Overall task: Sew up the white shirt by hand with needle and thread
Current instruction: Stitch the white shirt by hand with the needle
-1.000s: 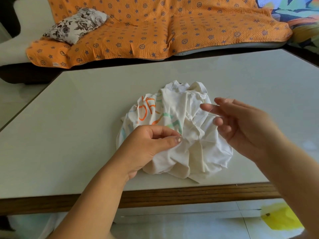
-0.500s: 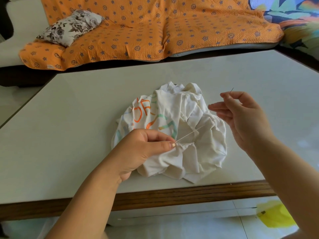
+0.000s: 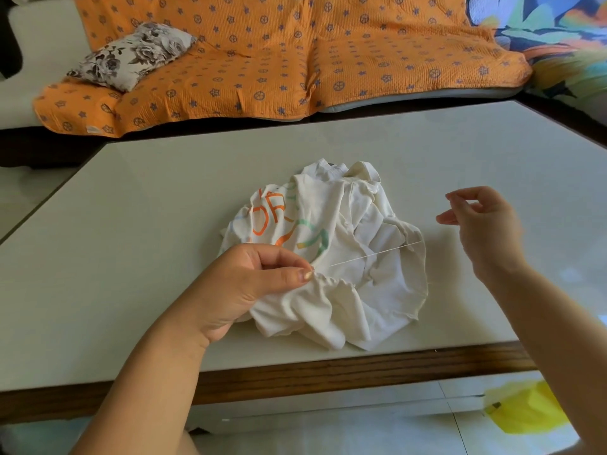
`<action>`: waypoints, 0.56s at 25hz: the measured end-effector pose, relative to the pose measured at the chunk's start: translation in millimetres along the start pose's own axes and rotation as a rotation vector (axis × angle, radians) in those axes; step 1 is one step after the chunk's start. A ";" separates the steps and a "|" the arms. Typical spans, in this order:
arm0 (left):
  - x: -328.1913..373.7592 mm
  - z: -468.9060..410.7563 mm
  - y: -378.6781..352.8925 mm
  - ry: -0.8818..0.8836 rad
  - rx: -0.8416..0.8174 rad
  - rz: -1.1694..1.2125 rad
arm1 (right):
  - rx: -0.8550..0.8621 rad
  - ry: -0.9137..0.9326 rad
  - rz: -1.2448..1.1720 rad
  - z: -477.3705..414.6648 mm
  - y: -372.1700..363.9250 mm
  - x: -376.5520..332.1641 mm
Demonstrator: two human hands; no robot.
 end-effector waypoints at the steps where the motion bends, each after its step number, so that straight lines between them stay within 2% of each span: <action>1: -0.2 -0.1 -0.6 0.000 0.002 0.001 | -0.017 0.004 0.039 2.5 -3.3 -1.9; 4: 0.0 -1.5 -2.6 -0.019 0.010 -0.011 | -0.175 0.095 0.108 21.6 -21.3 -19.5; 9: 3.1 -4.9 -12.4 -0.100 0.037 -0.075 | -0.570 0.416 0.190 91.9 -65.7 -49.4; 14: 2.0 -6.2 -11.6 -0.178 0.037 -0.173 | -0.802 0.455 0.231 108.5 -76.1 -49.3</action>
Point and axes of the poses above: each hand's wrist, its own z-axis away from the middle knuckle, its own y-axis out of the back of the hand, x = y × z, the point moved 3 cm from there along -z, towards the middle knuckle, and after that the axes turned 15 degrees about -x, right-handed, at the moved point
